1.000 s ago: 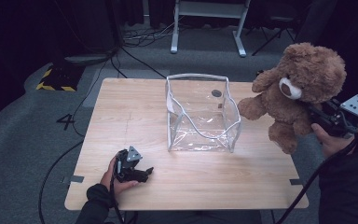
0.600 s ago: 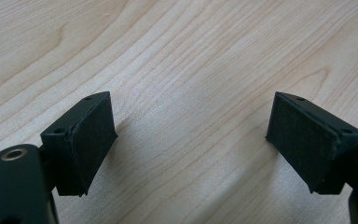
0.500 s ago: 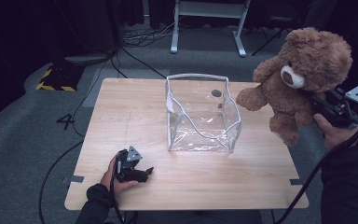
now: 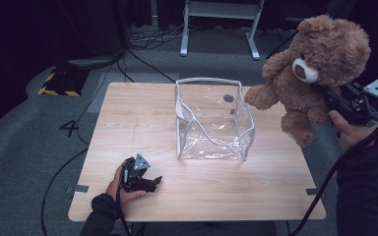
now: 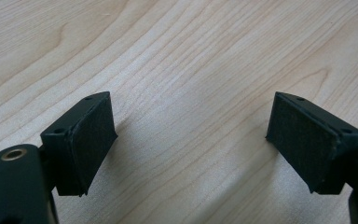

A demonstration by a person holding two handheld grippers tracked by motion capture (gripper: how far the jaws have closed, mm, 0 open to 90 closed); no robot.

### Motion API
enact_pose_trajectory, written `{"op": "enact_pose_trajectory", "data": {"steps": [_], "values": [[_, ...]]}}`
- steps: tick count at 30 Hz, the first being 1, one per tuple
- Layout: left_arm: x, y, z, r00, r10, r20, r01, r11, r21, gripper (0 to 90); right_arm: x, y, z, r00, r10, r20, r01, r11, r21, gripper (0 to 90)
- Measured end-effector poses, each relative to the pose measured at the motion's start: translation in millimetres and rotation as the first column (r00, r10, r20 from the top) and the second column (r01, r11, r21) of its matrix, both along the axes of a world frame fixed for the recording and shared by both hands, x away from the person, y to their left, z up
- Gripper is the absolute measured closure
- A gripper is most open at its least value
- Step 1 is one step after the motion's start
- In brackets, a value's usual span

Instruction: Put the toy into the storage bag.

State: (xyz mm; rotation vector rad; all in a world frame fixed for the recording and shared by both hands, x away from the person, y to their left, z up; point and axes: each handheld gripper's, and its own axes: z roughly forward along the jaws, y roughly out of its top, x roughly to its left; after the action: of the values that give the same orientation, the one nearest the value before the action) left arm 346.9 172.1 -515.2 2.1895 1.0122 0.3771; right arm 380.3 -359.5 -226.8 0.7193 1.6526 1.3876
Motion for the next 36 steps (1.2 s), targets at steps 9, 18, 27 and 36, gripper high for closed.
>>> {"op": "enact_pose_trajectory", "data": {"steps": [9, 18, 27, 36], "values": [[0.0, 0.0, 0.0, 1.0000, 0.000, 0.000, 0.000, 1.0000, 0.000, 15.4, 1.1, 22.9, 5.3, 0.9985, 0.054, 0.015, -0.053, 0.999, -0.004, 66.1], [0.0, 0.0, 0.0, 1.0000, -0.001, 0.000, 0.001, 1.0000, 0.000, 15.4, 7.5, 52.8, 5.2, 0.9944, 0.106, 0.005, -0.106, 0.994, -0.006, 66.1], [0.0, 0.1, 0.0, 1.0000, -0.002, -0.002, 0.002, 1.0000, 0.000, 15.4, 11.7, 88.8, 8.7, 0.9859, 0.168, 0.000, -0.168, 0.986, -0.023, 66.1], [0.0, 0.1, 0.0, 1.0000, -0.003, -0.002, 0.003, 1.0000, 0.001, 15.4, 25.0, 125.9, 6.9, 0.9746, 0.223, -0.020, -0.223, 0.974, -0.036, 66.1]]}}
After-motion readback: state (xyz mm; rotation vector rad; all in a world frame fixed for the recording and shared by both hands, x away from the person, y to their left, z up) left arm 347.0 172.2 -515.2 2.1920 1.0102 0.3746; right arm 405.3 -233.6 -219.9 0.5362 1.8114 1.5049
